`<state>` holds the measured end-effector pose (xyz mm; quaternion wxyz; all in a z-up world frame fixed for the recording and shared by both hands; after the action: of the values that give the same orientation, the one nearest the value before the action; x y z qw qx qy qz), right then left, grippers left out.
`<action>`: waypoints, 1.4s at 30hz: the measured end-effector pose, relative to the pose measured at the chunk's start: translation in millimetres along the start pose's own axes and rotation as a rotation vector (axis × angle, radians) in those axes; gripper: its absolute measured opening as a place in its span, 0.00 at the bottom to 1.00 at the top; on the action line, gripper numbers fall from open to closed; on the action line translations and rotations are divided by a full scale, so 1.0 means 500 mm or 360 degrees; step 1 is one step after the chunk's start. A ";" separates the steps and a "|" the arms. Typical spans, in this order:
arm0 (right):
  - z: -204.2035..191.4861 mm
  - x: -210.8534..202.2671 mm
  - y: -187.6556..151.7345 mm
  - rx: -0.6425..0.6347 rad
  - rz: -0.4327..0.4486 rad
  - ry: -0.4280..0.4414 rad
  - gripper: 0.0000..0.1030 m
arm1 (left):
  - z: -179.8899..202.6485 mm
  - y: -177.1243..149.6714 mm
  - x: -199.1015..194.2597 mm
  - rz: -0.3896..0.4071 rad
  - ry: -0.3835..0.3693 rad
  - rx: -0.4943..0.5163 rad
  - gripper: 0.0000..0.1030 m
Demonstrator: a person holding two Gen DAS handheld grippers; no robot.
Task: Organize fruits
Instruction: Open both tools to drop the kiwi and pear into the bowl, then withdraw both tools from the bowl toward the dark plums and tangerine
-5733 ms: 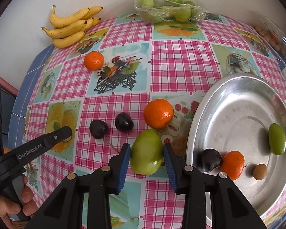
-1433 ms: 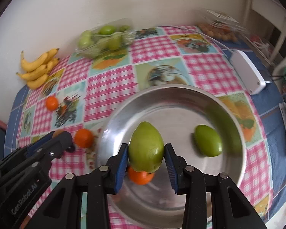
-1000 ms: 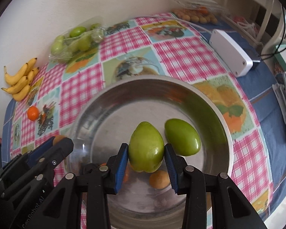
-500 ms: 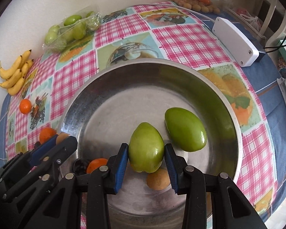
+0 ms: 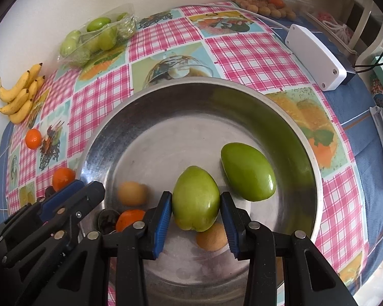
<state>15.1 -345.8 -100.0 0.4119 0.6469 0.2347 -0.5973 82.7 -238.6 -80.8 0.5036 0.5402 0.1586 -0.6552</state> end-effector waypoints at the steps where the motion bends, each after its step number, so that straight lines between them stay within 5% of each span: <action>1: -0.001 -0.002 0.000 -0.0007 0.0005 -0.0003 0.40 | 0.000 -0.001 -0.003 0.0001 0.0002 -0.0002 0.27; 7: -0.005 -0.028 0.006 -0.0056 0.0059 -0.0014 0.42 | -0.003 0.002 -0.030 0.0029 0.0044 -0.0005 0.28; 12: -0.011 -0.061 0.012 -0.0102 0.0127 -0.0034 0.55 | -0.032 0.003 -0.062 0.0068 0.0114 -0.0075 0.29; 26: -0.080 -0.086 -0.010 -0.0310 0.0167 0.0017 0.72 | -0.219 -0.063 -0.141 0.0178 0.0371 -0.0518 0.51; 42: -0.139 -0.103 -0.024 -0.0425 0.0215 0.0092 0.99 | -0.332 -0.128 -0.195 0.0263 0.0534 -0.0781 0.73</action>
<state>37.0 -272.9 -57.1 0.5265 0.6177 0.2796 -0.5128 111.8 -37.9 -78.7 0.6374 0.5142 0.3485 -0.4558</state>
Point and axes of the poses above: each gripper's, at about its wrist camera, not at the fingertips, and x roughly the way its jaws point, z to its right, y to its top, the point moved 6 cm from there along x, roughly the way its jaws point, and after that the axes turned 10 degrees about -y, right-handed, at the moved point
